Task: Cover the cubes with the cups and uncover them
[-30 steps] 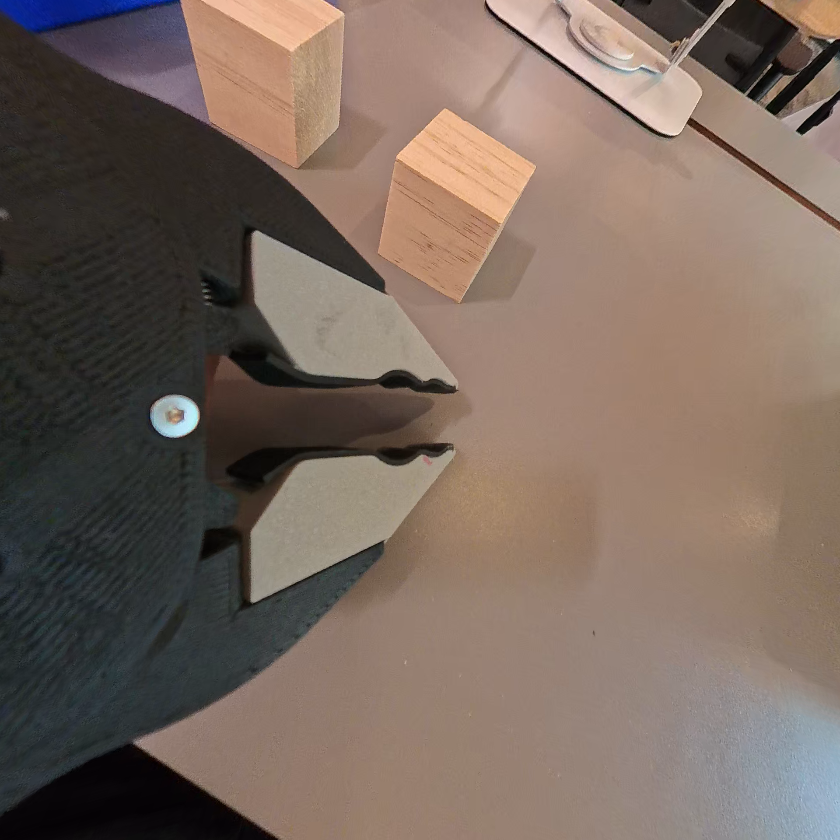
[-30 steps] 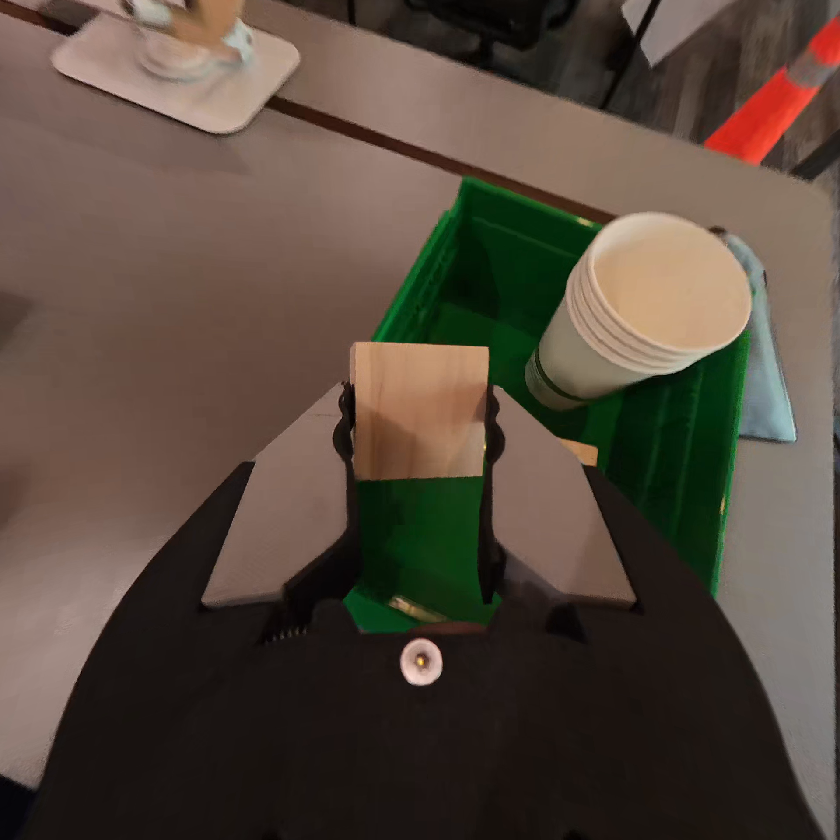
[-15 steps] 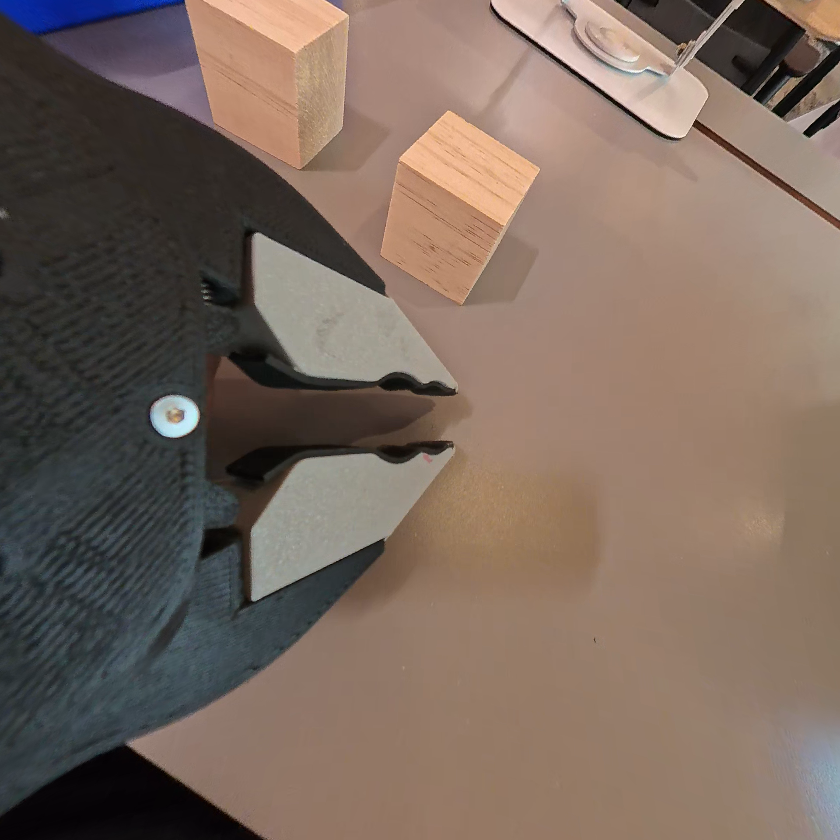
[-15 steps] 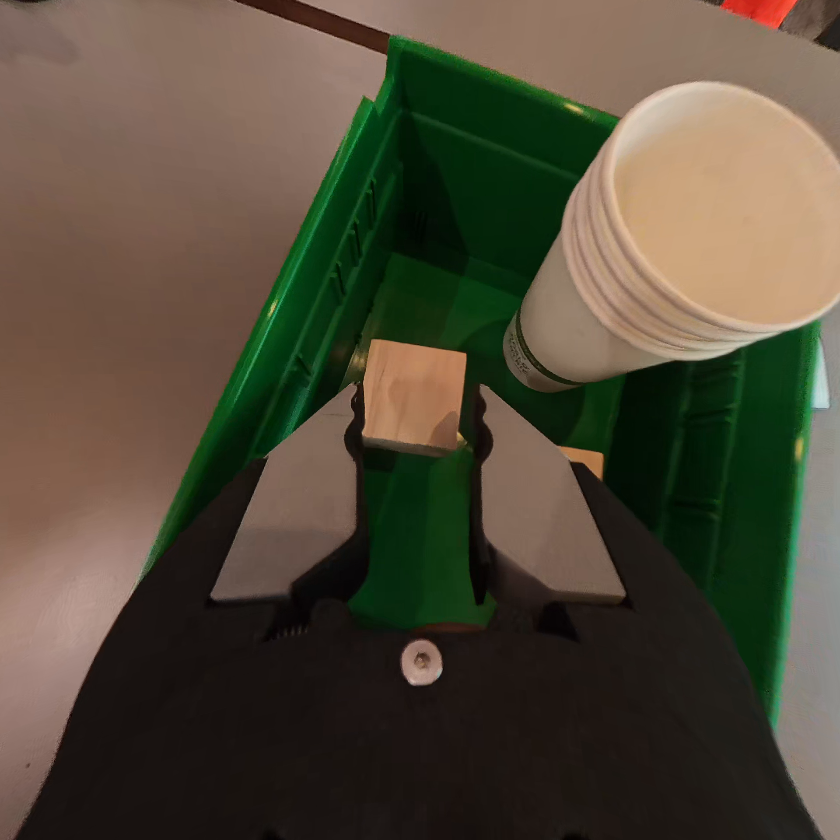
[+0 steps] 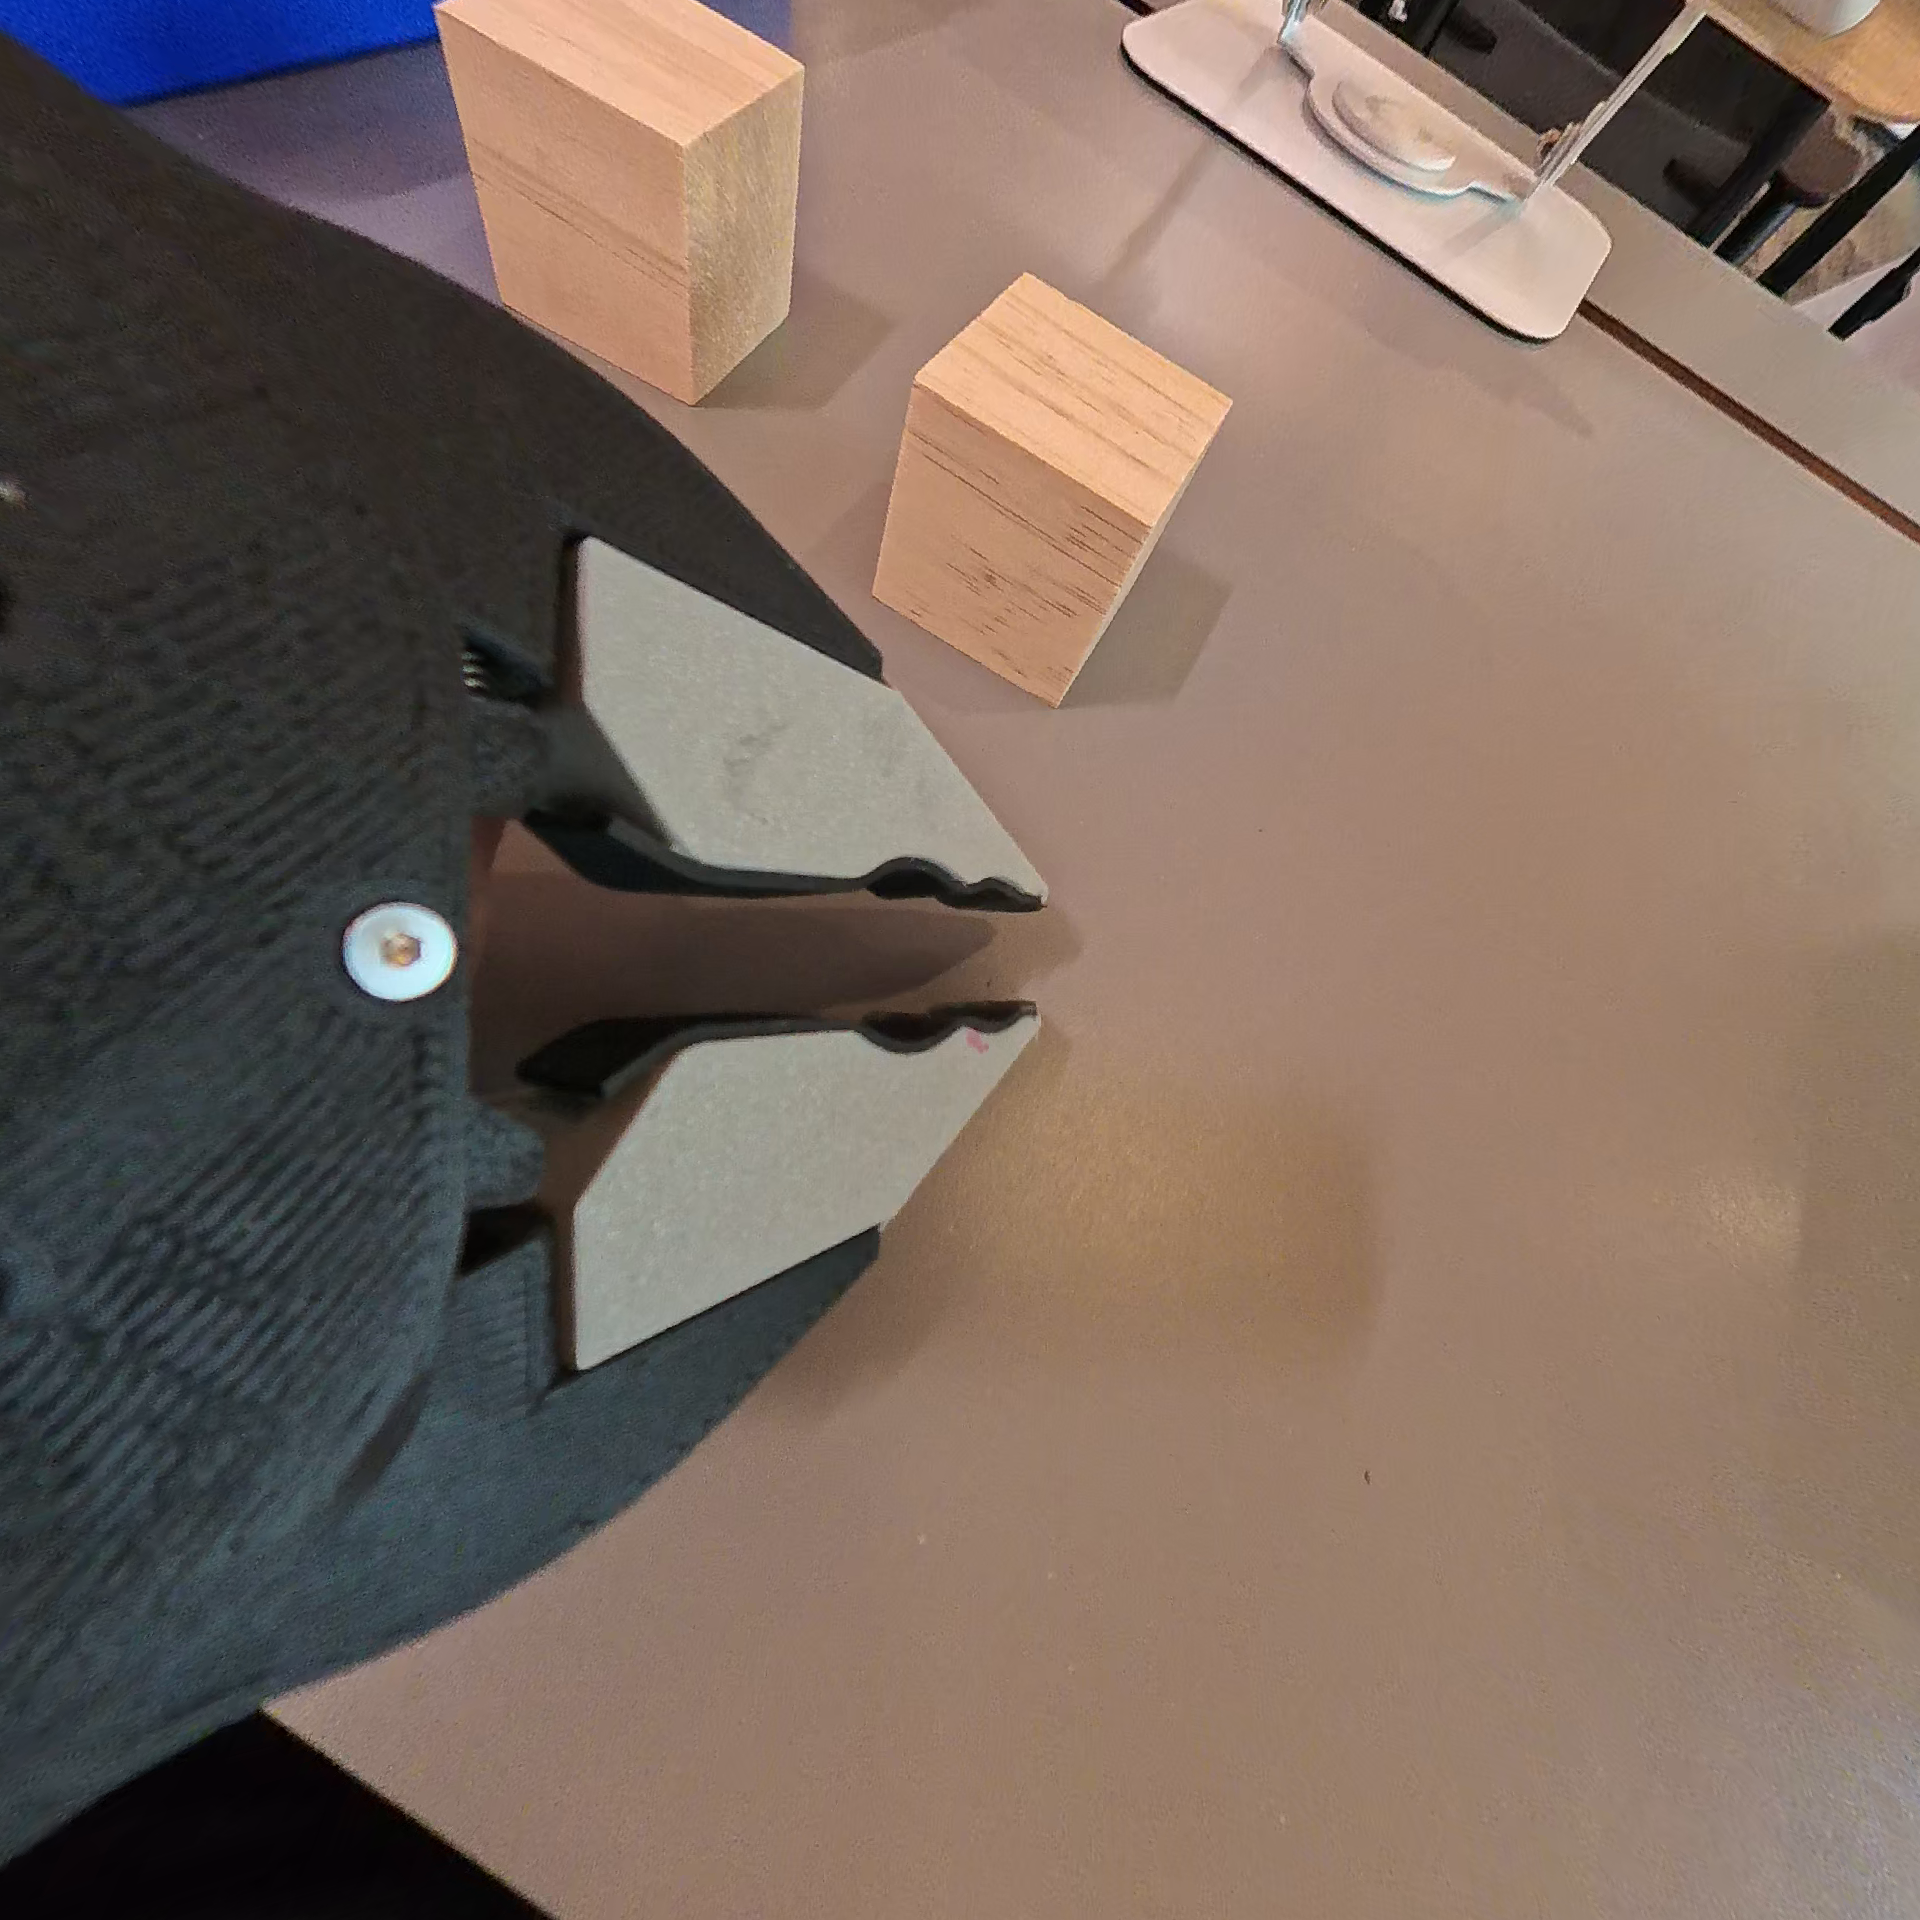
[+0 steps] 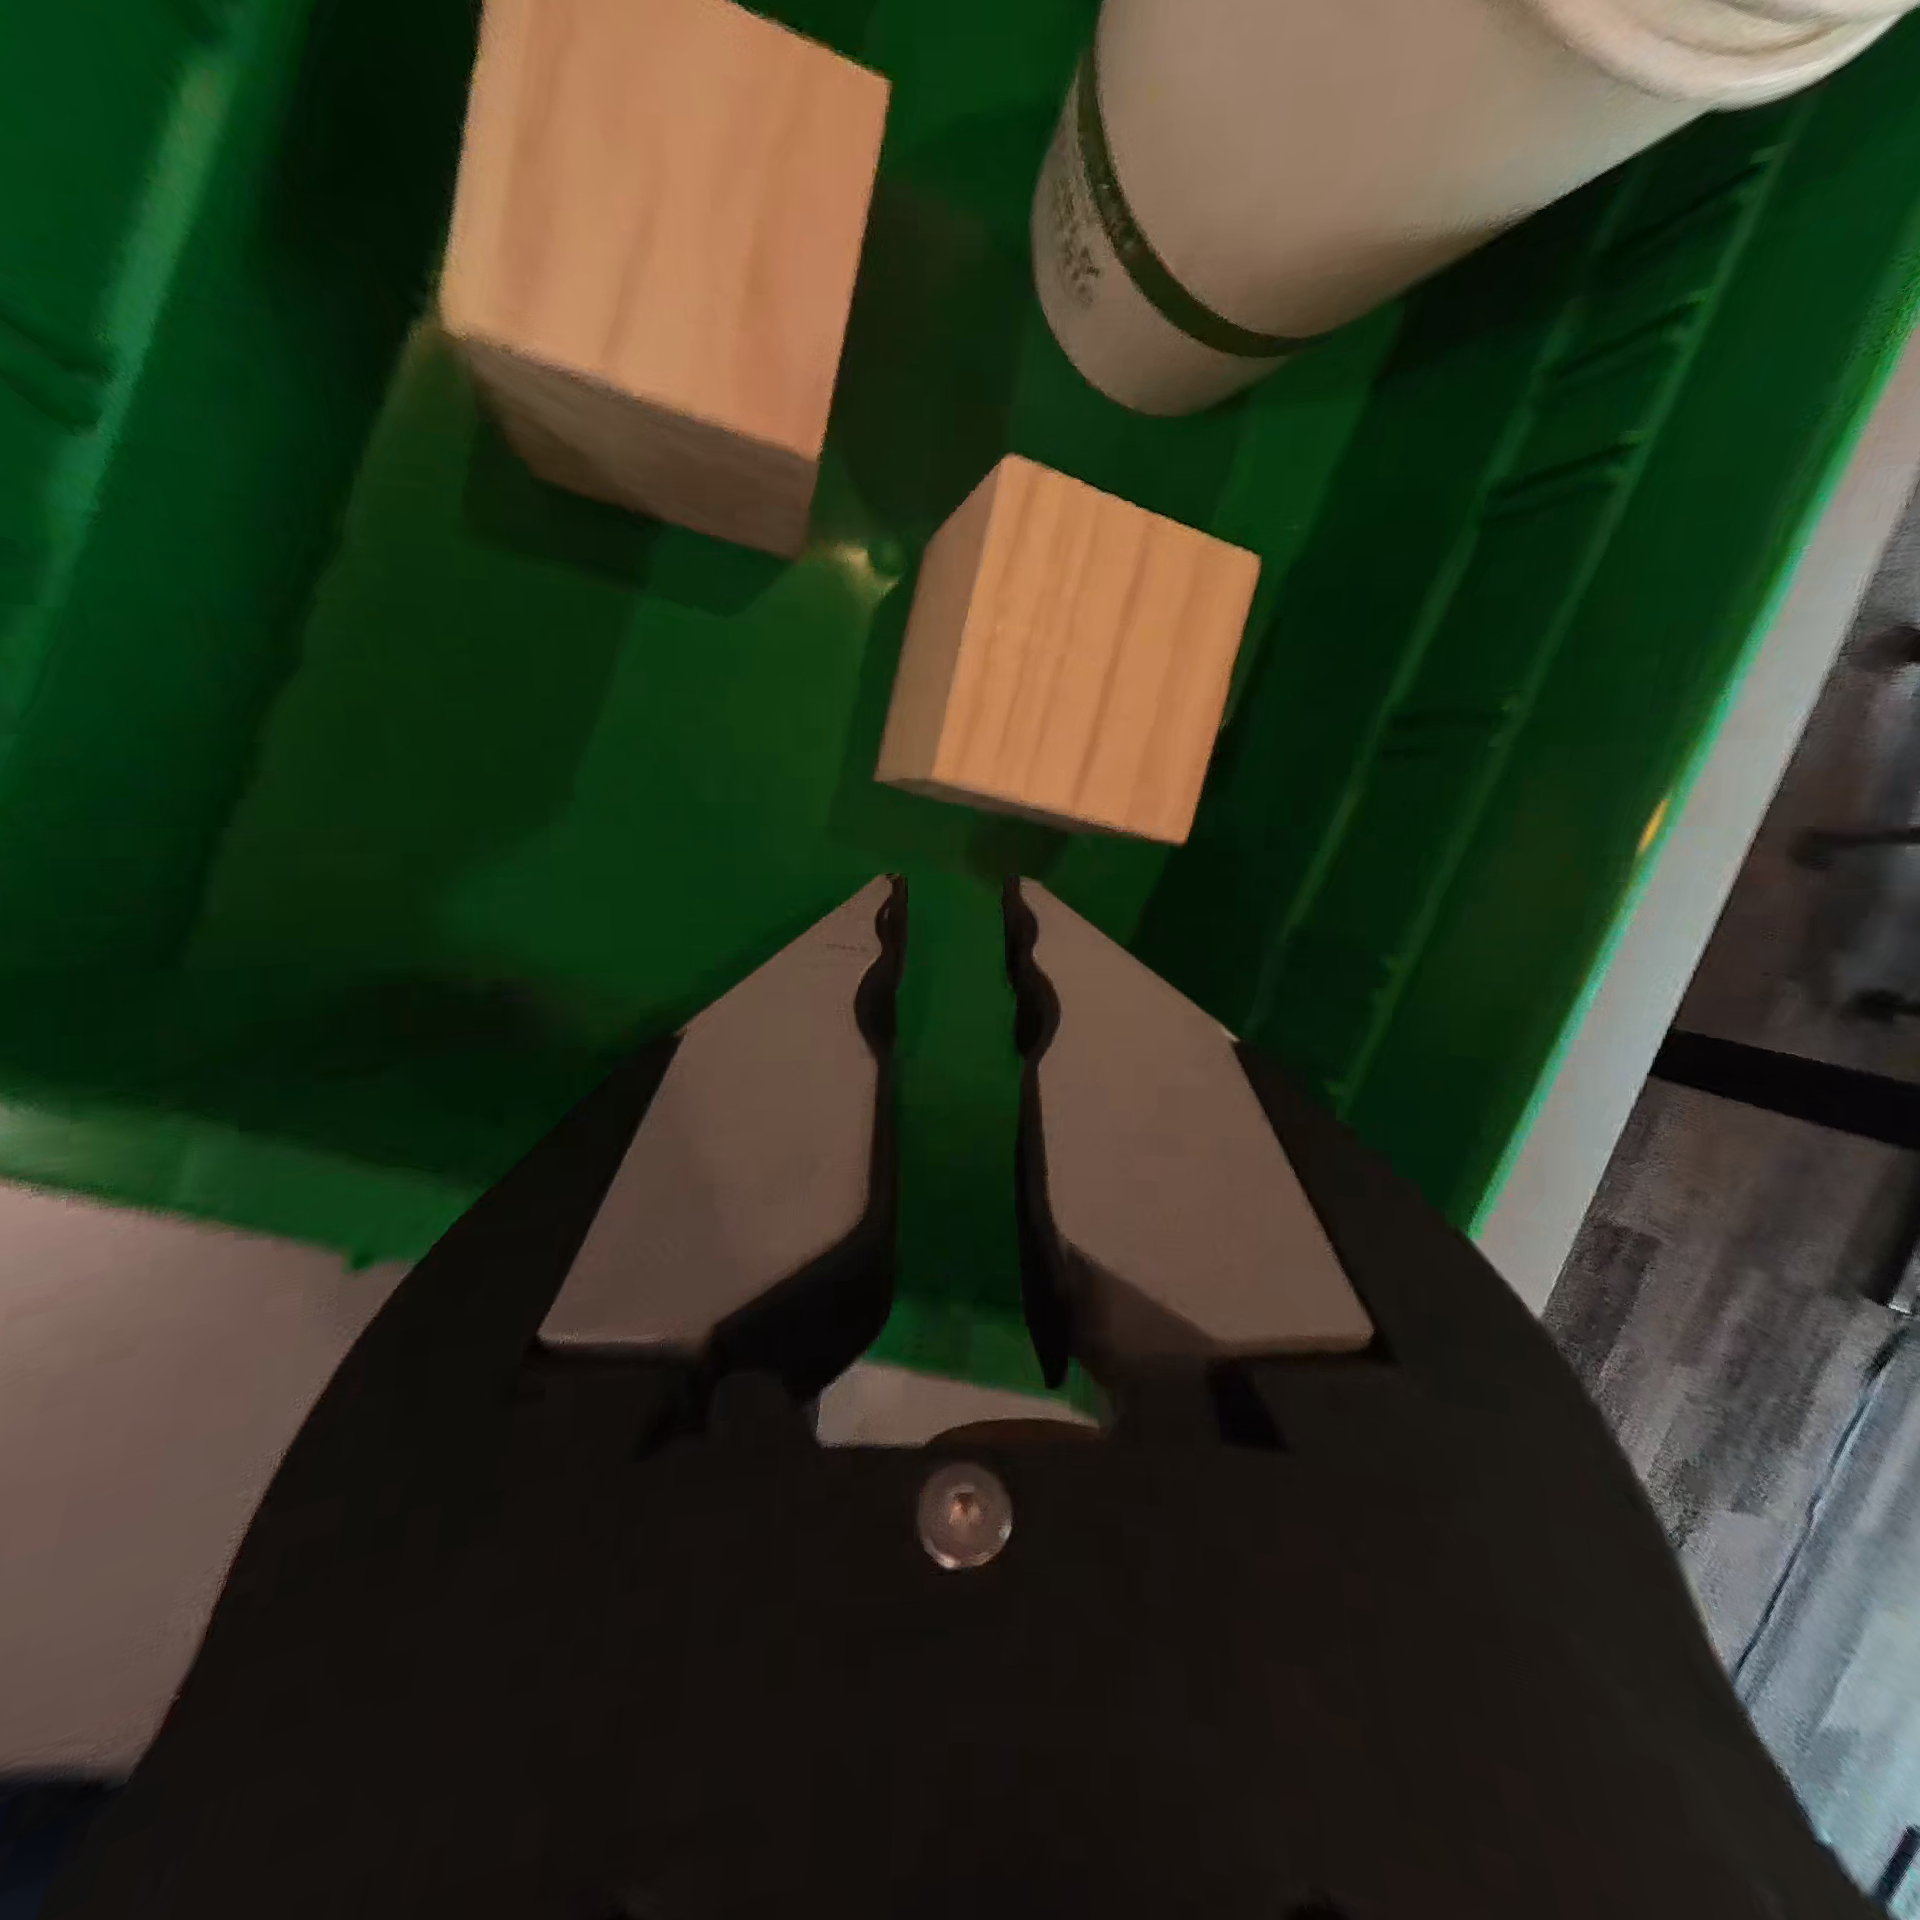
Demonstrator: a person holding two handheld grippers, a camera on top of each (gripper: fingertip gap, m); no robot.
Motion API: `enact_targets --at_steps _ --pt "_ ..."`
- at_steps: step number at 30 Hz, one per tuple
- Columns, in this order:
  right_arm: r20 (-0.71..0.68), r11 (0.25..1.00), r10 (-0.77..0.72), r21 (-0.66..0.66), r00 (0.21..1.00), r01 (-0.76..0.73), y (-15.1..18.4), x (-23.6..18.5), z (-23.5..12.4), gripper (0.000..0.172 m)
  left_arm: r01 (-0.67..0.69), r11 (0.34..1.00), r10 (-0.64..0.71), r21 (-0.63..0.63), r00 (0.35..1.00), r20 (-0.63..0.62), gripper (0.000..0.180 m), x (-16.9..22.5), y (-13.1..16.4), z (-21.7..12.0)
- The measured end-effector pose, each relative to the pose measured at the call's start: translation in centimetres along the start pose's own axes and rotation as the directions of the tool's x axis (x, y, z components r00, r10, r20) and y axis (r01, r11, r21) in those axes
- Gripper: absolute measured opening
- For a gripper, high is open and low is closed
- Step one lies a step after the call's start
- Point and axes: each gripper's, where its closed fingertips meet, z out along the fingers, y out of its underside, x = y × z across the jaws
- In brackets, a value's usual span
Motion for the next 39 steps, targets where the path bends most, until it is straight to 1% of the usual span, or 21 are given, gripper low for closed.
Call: enact_targets --at_steps 3,5,7,9,11,13,14,16,18,19,21,23,24,26,27,28,31,33,36,37,39 --pt "-0.052 0.995 0.058 0.081 0.997 -0.053 -1.7 1.2 1.3 0.015 0.007 1.000 -0.007 -0.007 1.000 0.002 0.013 -0.1 0.1 0.1" --pt "-0.045 0.990 0.104 0.101 0.994 -0.099 -2.0 1.2 0.8 0.001 0.020 1.000 -0.020 -0.013 1.000 0.002 0.012 -0.2 0.2 0.1" --pt "-0.019 0.981 0.107 0.163 0.994 -0.103 -2.9 0.3 -1.1 0.004 0.029 0.999 -0.029 -0.017 1.000 0.008 0.012 -0.3 0.4 0.0" --pt "0.012 0.945 0.097 0.313 0.995 -0.096 -5.5 -1.9 -4.5 0.015 0.037 0.999 -0.036 -0.021 0.999 0.022 0.013 -0.5 0.5 0.0" --pt "0.185 0.858 -0.002 0.504 0.983 -0.093 -8.9 -7.7 -9.1 0.020 0.064 0.997 -0.063 -0.033 0.997 0.035 0.013 -0.9 0.6 0.1" --pt "0.333 0.768 -0.172 0.635 0.927 -0.086 -11.1 -14.5 -13.3 0.021 0.098 0.994 -0.096 -0.042 0.994 0.049 0.015 -1.4 0.8 0.1" --pt "0.392 0.743 -0.255 0.664 0.884 -0.081 -11.6 -17.7 -14.7 0.021 0.108 0.993 -0.106 -0.043 0.993 0.059 0.017 -1.6 0.9 0.1" --pt "0.511 0.733 -0.391 0.676 0.766 -0.077 -12.2 -23.5 -15.9 0.024 0.122 0.991 -0.116 -0.053 0.988 0.105 0.020 -2.2 1.1 0.1" --pt "0.584 0.745 -0.486 0.666 0.650 -0.041 -12.8 -28.4 -15.1 0.037 0.134 0.989 -0.123 -0.065 0.980 0.154 0.020 -2.6 1.4 -0.1" --pt "0.595 0.752 -0.501 0.659 0.629 -0.025 -13.3 -30.2 -13.9 0.037 0.138 0.988 -0.125 -0.070 0.977 0.171 0.020 -2.7 1.6 -0.2" --pt "0.595 0.759 -0.496 0.651 0.633 -0.017 -14.9 -32.6 -11.0 0.043 0.148 0.986 -0.133 -0.073 0.974 0.181 0.021 -2.7 1.7 -0.5" --pt "0.569 0.729 -0.515 0.684 0.641 -0.020 -16.2 -34.2 -8.6 0.039 0.189 0.980 -0.175 -0.069 0.969 0.172 0.028 -2.7 2.0 -0.8" --pt "0.538 0.728 -0.498 0.686 0.680 -0.009 -16.9 -34.1 -7.1 0.036 0.234 0.970 -0.217 -0.064 0.955 0.203 0.042 -3.4 2.2 -1.0" --pt "0.477 0.735 -0.476 0.677 0.738 0.037 -17.8 -33.6 -5.5 0.040 0.339 0.940 -0.312 -0.046 0.905 0.287 0.093 -5.2 3.0 -1.6" --pt "0.450 0.709 -0.479 0.705 0.754 0.030 -18.0 -33.4 -5.4 0.031 0.368 0.929 -0.341 -0.040 0.893 0.296 0.101 -5.6 3.2 -1.7" --pt "0.427 0.691 -0.462 0.722 0.778 0.014 -18.2 -33.0 -5.1 0.024 0.388 0.921 -0.360 -0.036 0.883 0.302 0.102 -5.9 3.2 -1.6" --pt "0.372 0.688 -0.437 0.725 0.819 0.037 -18.1 -32.1 -4.3 0.026 0.427 0.904 -0.390 -0.031 0.850 0.353 0.119 -7.1 2.8 -0.5" --pt "0.335 0.668 -0.420 0.743 0.844 0.038 -18.4 -31.3 -4.4 0.026 0.449 0.892 -0.396 -0.050 0.831 0.390 0.121 -8.0 2.7 0.6" --pt "0.378 0.667 -0.404 0.745 0.833 -0.015 -18.5 -31.3 -4.9 0.026 0.494 0.868 -0.436 -0.041 0.801 0.410 0.117 -9.7 2.1 2.3" --pt "0.392 0.670 -0.403 0.742 0.827 -0.025 -18.5 -31.4 -4.9 0.026 0.503 0.863 -0.446 -0.048 0.802 0.397 0.109 -10.1 1.9 3.0" --pt "0.404 0.680 -0.409 0.733 0.818 -0.022 -18.3 -31.6 -4.7 0.026 0.497 0.865 -0.448 -0.066 0.826 0.341 0.072 -10.6 1.6 4.4"
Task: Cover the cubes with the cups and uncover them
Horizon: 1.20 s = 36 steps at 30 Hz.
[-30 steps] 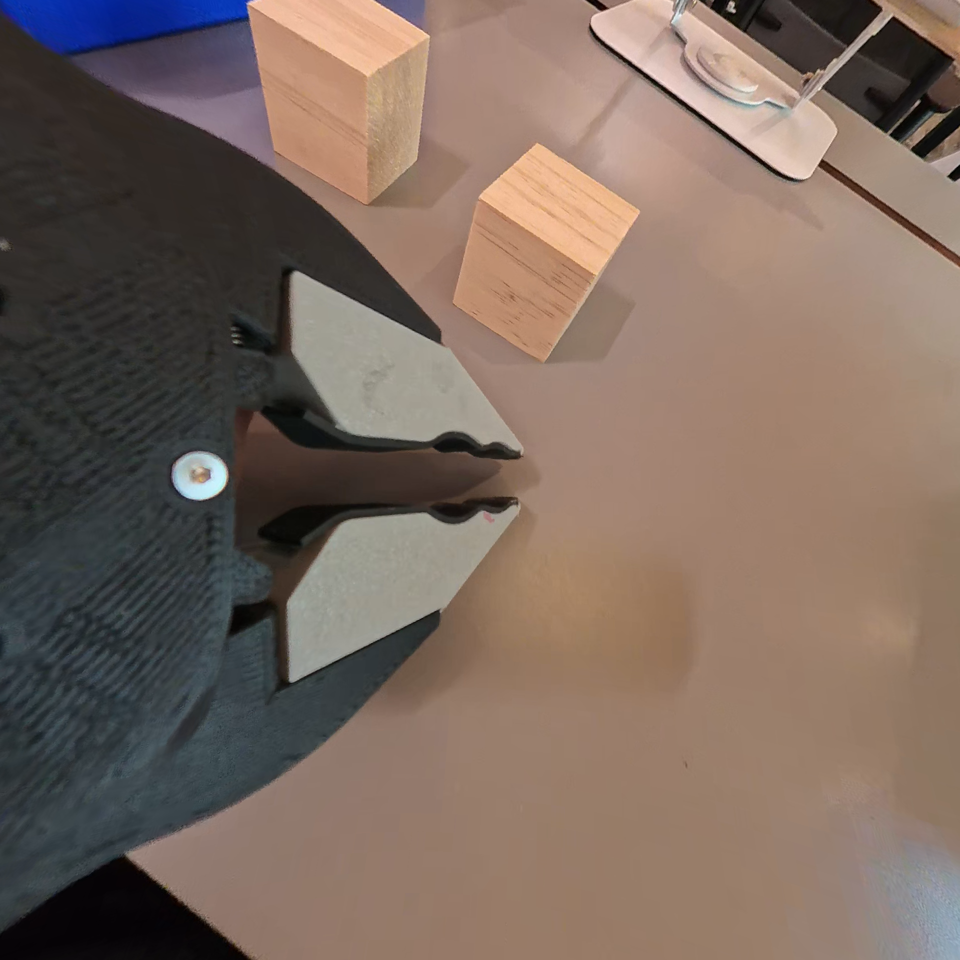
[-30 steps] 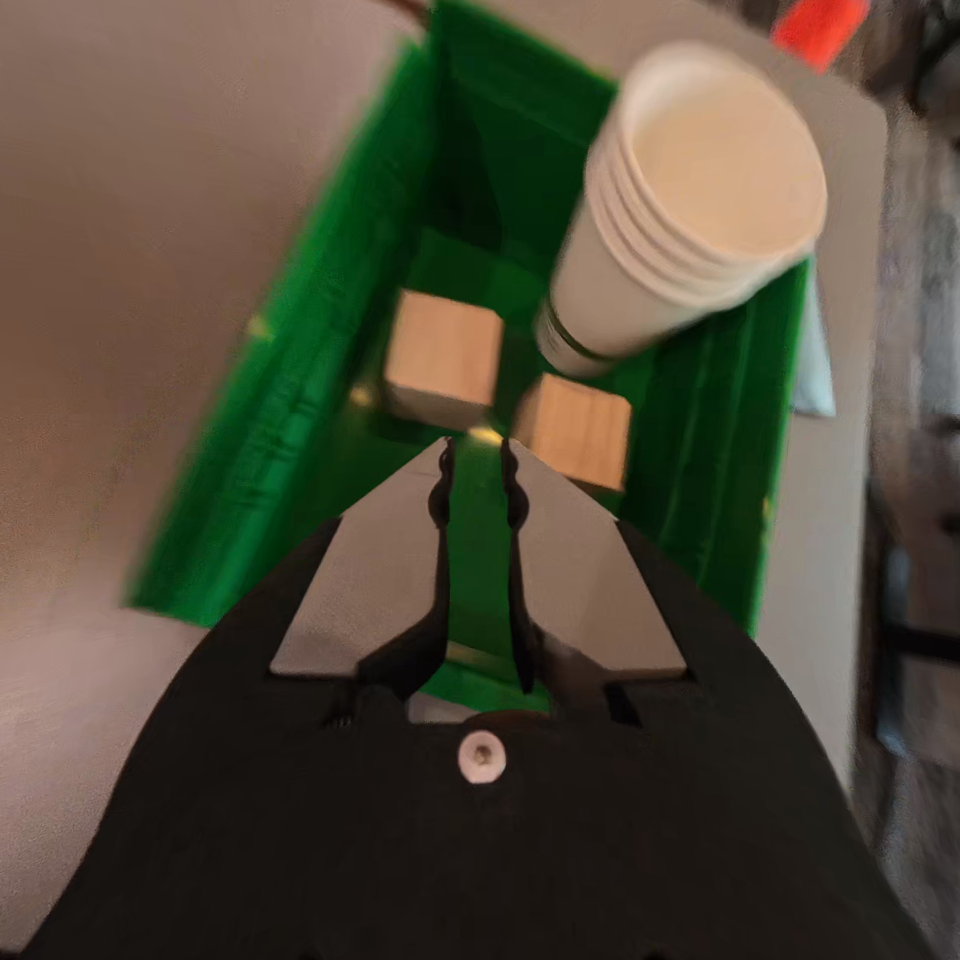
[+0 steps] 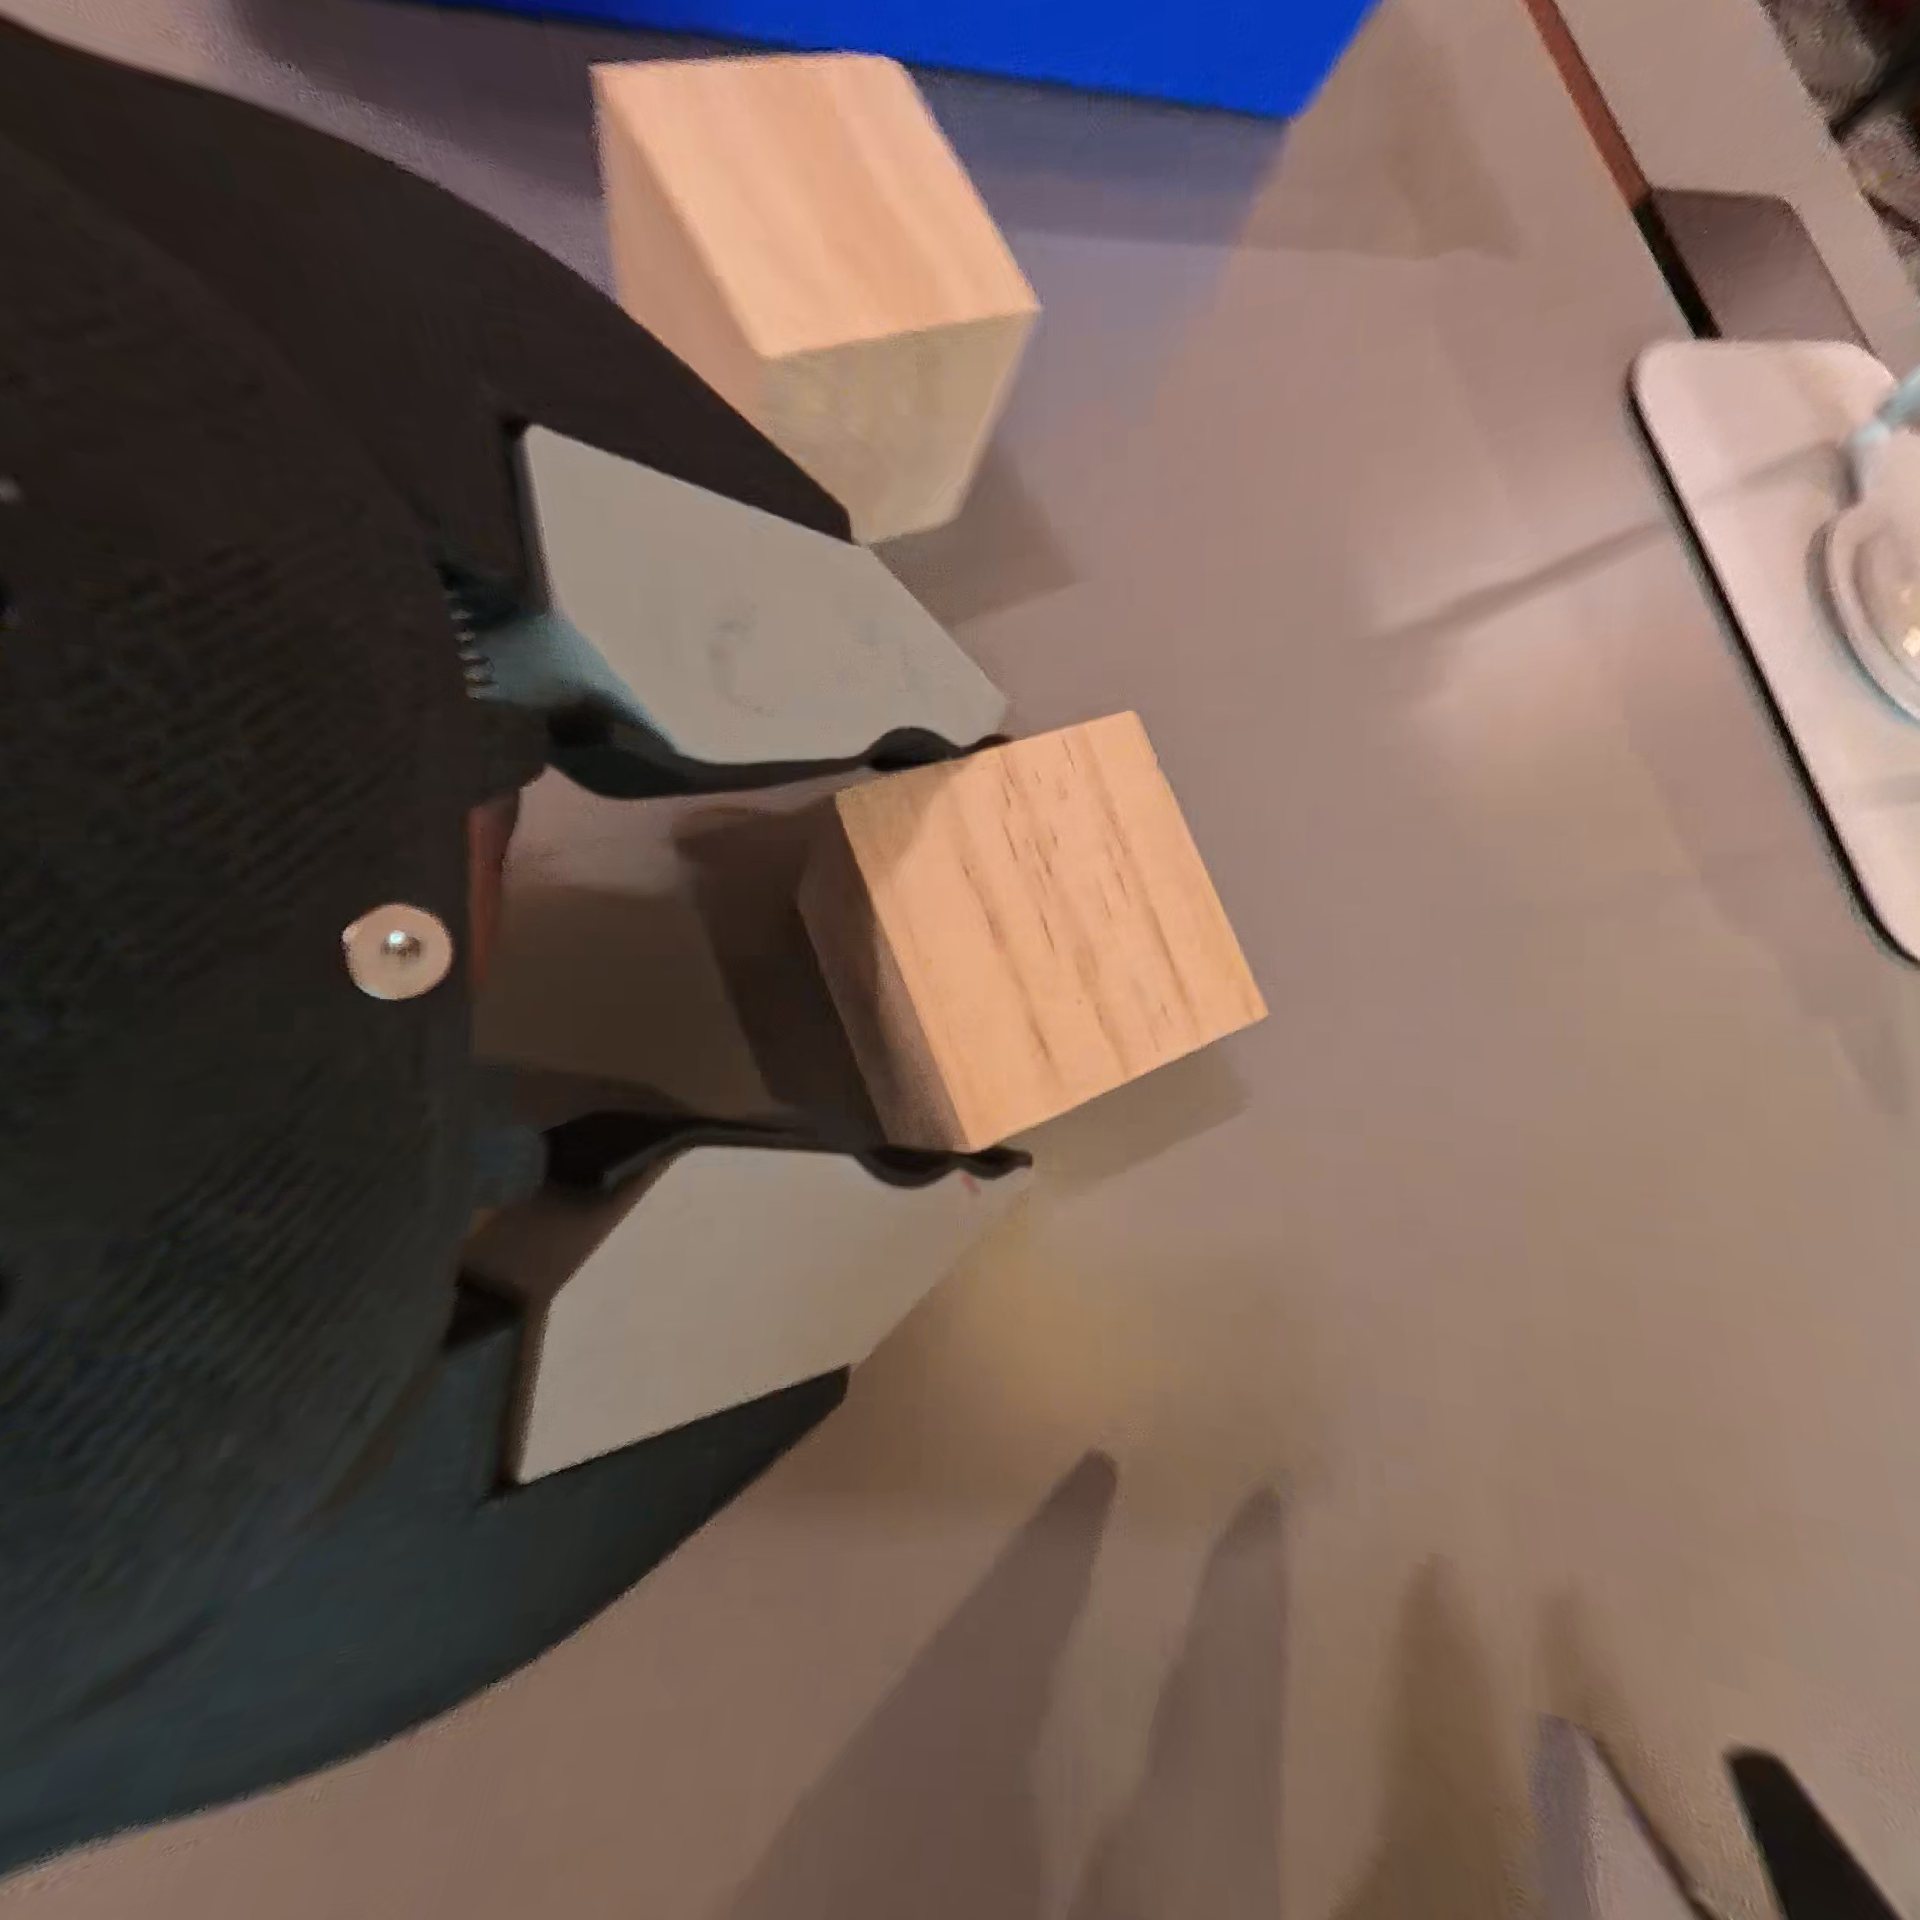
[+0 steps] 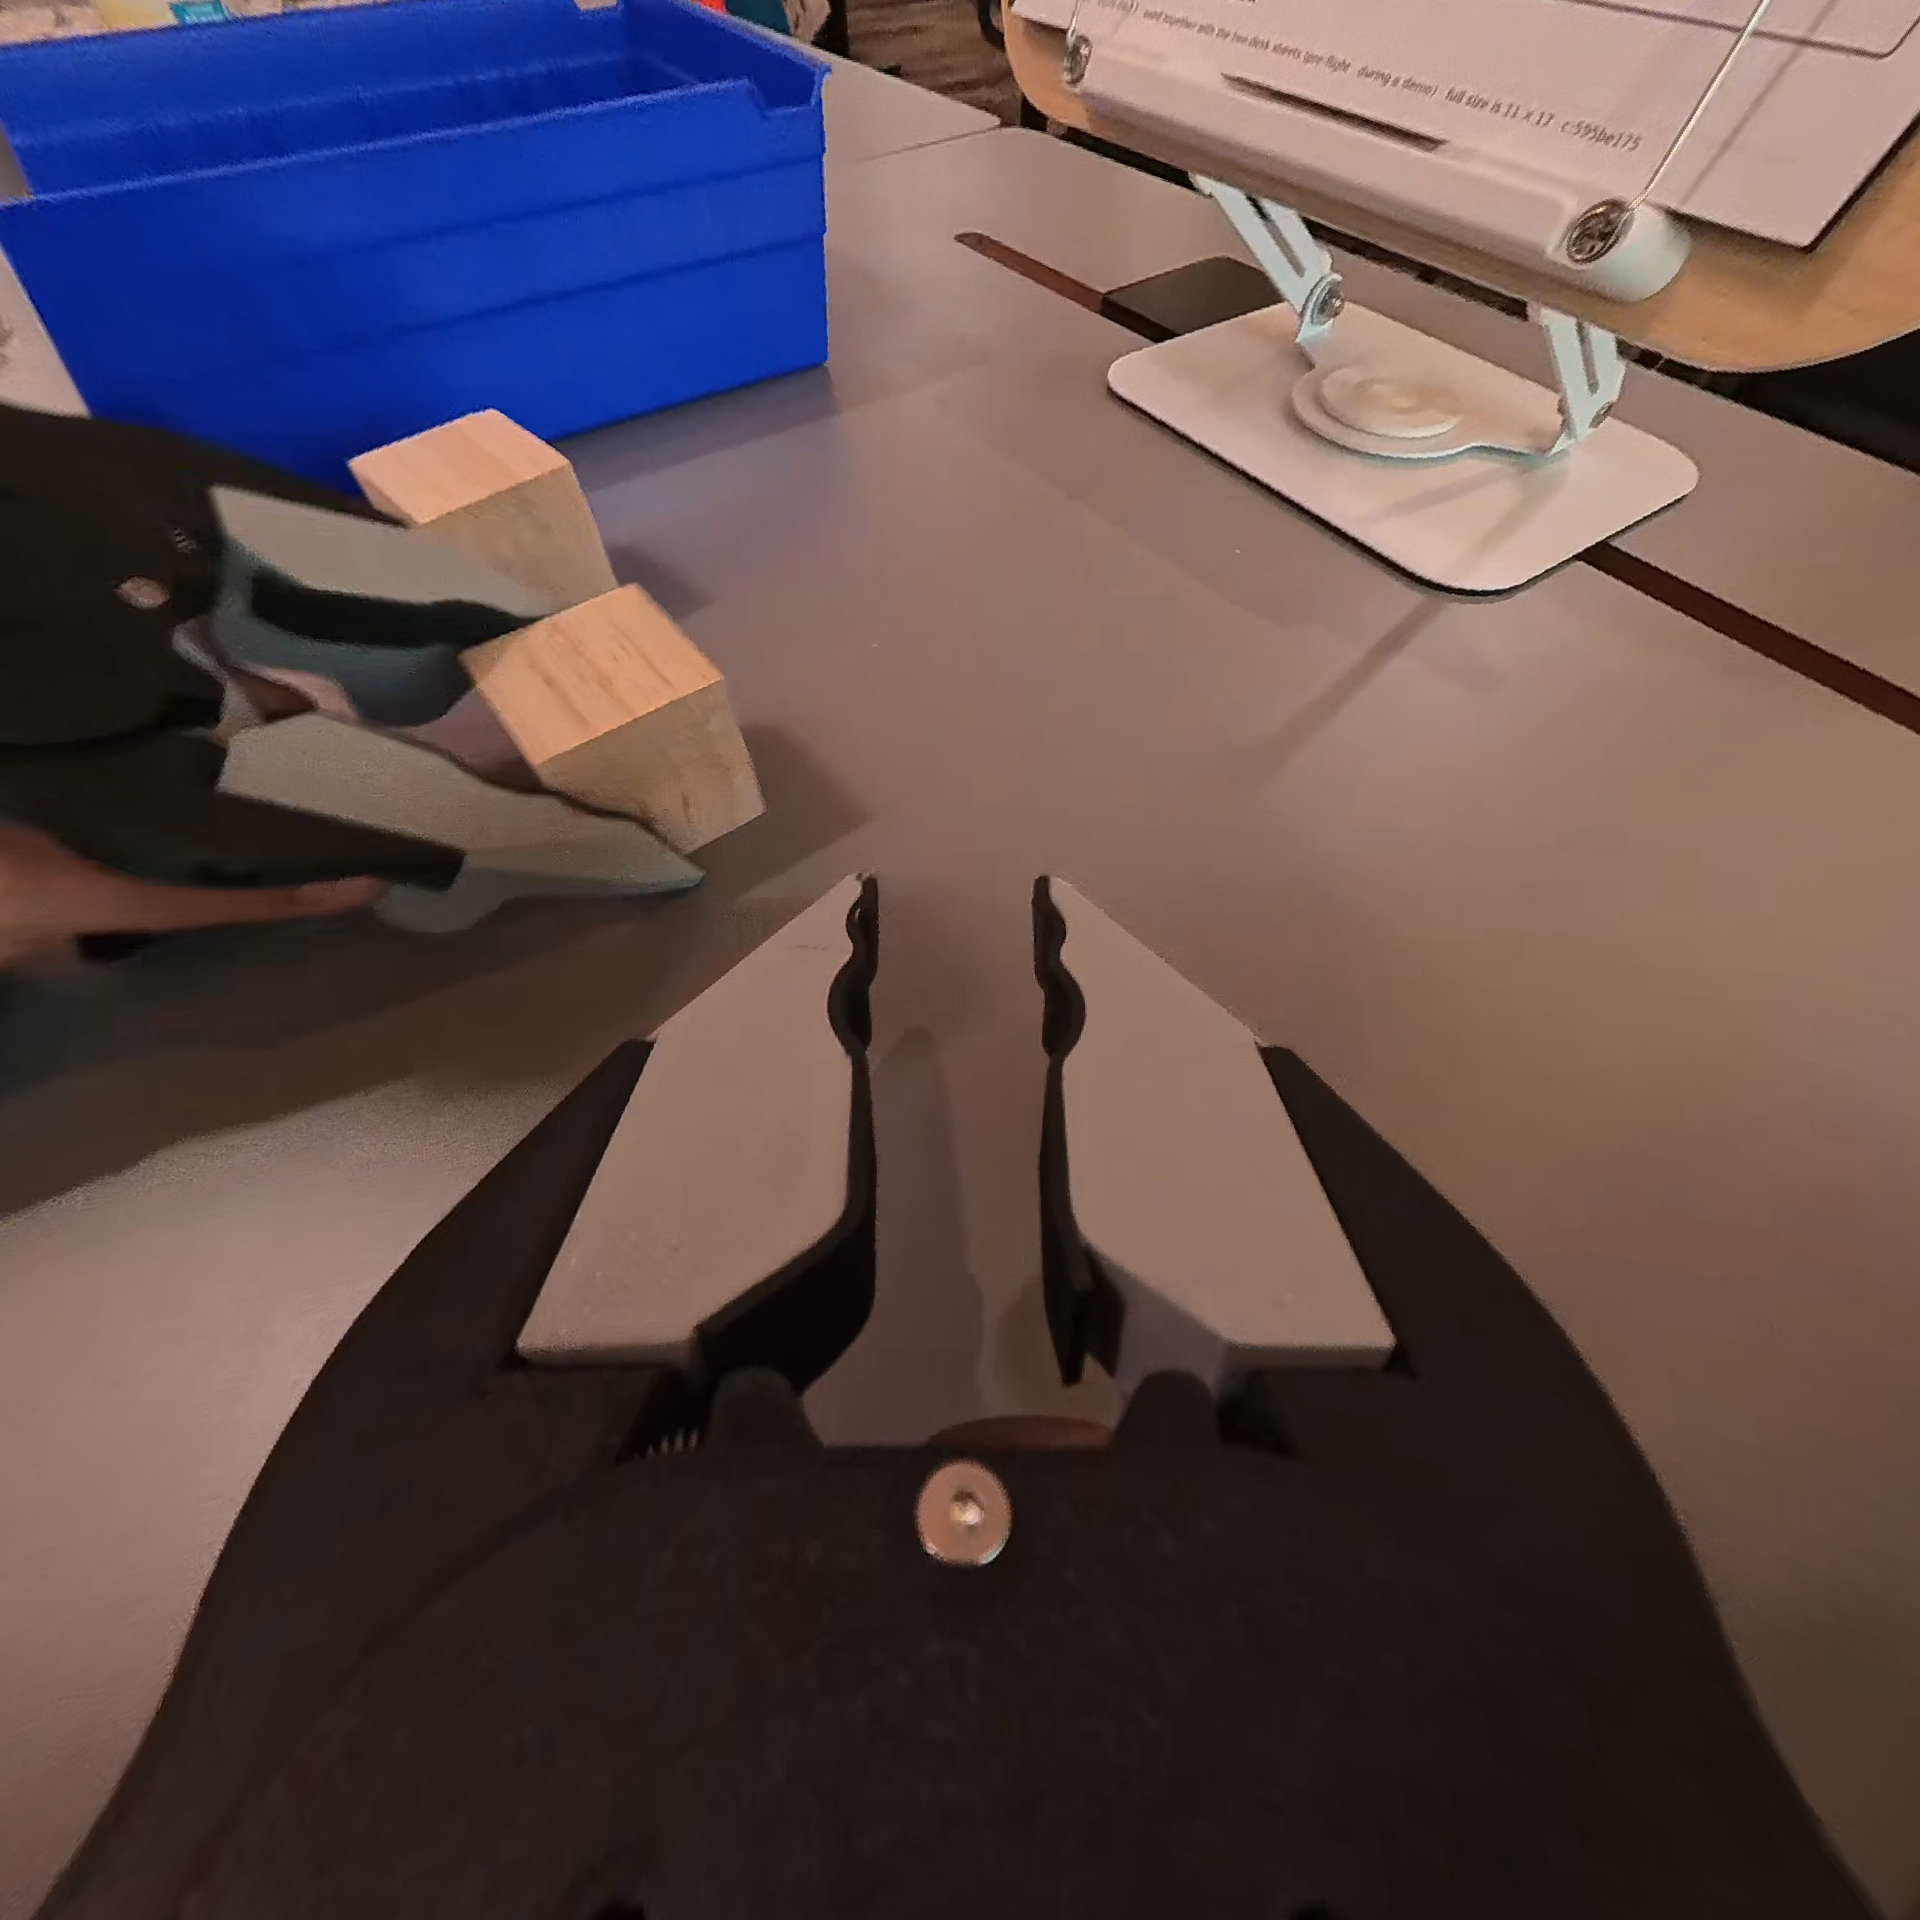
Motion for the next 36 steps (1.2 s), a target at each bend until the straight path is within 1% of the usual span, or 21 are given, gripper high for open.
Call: enact_targets --at_steps 2,5,6,7,9,10,11,12,13,14,15,16,17,18,20,21,23,26,29,32,36 --pt "0.049 1.000 -0.003 -0.016 0.999 0.004 0.4 -0.6 0.3 0.028 -0.023 0.999 0.024 0.028 0.999 -0.038 0.071 -0.1 -1.0 0.7" --pt "0.185 1.000 0.030 -0.012 0.982 -0.028 0.5 -2.5 0.4 0.032 -0.119 0.984 0.134 0.135 0.986 -0.103 0.071 0.9 -2.6 0.5" --pt "0.235 0.998 0.055 -0.007 0.971 -0.055 0.4 -3.1 0.3 0.036 -0.164 0.966 0.193 0.200 0.972 -0.134 0.070 1.6 -3.2 0.0" --pt "0.290 0.996 0.091 -0.003 0.953 -0.094 0.2 -3.8 0.2 0.043 -0.228 0.928 0.278 0.294 0.950 -0.140 0.070 2.3 -4.0 -0.9" --pt "0.426 0.978 0.195 -0.010 0.884 -0.210 -0.5 -5.3 -0.3 0.056 -0.372 0.825 0.430 0.424 0.902 -0.045 0.071 2.7 -4.9 -2.7" --pt "0.503 0.960 0.251 -0.018 0.827 -0.280 -1.0 -6.1 -0.7 0.061 -0.440 0.761 0.492 0.477 0.870 0.017 0.071 2.9 -5.1 -3.6" --pt "0.574 0.936 0.302 -0.027 0.761 -0.352 -1.7 -6.7 -1.2 0.066 -0.489 0.710 0.519 0.507 0.850 0.094 0.071 2.6 -5.3 -4.3" --pt "0.636 0.908 0.342 -0.035 0.692 -0.417 -2.4 -7.2 -1.7 0.071 -0.524 0.666 0.539 0.531 0.830 0.142 0.071 2.7 -5.5 -5.0" --pt "0.692 0.883 0.360 -0.038 0.626 -0.467 -3.2 -7.6 -2.4 0.079 -0.533 0.631 0.545 0.563 0.822 0.166 0.071 3.1 -5.8 -5.9" --pt "0.729 0.863 0.370 -0.041 0.575 -0.503 -3.8 -7.9 -2.8 0.080 -0.531 0.598 0.547 0.600 0.818 0.178 0.071 3.6 -6.1 -6.7" --pt "0.747 0.850 0.379 -0.048 0.546 -0.524 -4.1 -8.1 -3.0 0.080 -0.533 0.559 0.558 0.635 0.808 0.186 0.071 4.4 -6.4 -7.6" --pt "0.751 0.845 0.387 -0.057 0.535 -0.532 -4.2 -8.2 -3.0 0.082 -0.543 0.518 0.568 0.661 0.796 0.209 0.071 5.1 -6.7 -8.4" --pt "0.746 0.847 0.392 -0.064 0.538 -0.528 -4.1 -8.5 -2.7 0.085 -0.564 0.480 0.578 0.672 0.779 0.240 0.071 5.8 -6.9 -9.0" --pt "0.741 0.855 0.388 -0.067 0.549 -0.514 -3.9 -8.7 -2.5 0.083 -0.587 0.444 0.597 0.677 0.757 0.265 0.071 6.5 -7.0 -9.4" --pt "0.769 0.875 0.341 -0.049 0.541 -0.481 -4.1 -9.6 -3.1 0.055 -0.648 0.404 0.636 0.646 0.706 0.311 0.071 7.4 -6.5 -9.1" --pt "0.762 0.893 0.312 -0.031 0.568 -0.449 -4.0 -9.7 -3.2 0.055 -0.672 0.389 0.638 0.631 0.690 0.342 0.071 7.4 -6.4 -9.0" --pt "0.738 0.925 0.268 -0.016 0.619 -0.381 -3.3 -9.9 -3.3 0.055 -0.689 0.369 0.653 0.623 0.670 0.354 0.071 7.5 -6.1 -8.8" --pt "0.728 0.939 0.253 -0.027 0.638 -0.342 -2.7 -10.2 -3.6 0.055 -0.689 0.367 0.675 0.625 0.659 0.330 0.071 8.0 -5.6 -8.9" --pt "0.723 0.942 0.257 -0.038 0.641 -0.334 -2.4 -10.3 -3.6 0.055 -0.675 0.381 0.692 0.632 0.662 0.289 0.071 8.2 -5.2 -8.8" --pt "0.718 0.950 0.250 -0.052 0.650 -0.307 -1.8 -10.4 -3.6 0.055 -0.685 0.364 0.712 0.631 0.641 0.285 0.071 8.5 -4.8 -8.7" --pt "0.673 0.971 0.207 -0.055 0.710 -0.232 -0.9 -10.2 -3.2 0.055 -0.704 0.371 0.738 0.605 0.620 0.268 0.071 8.7 -4.2 -8.0"
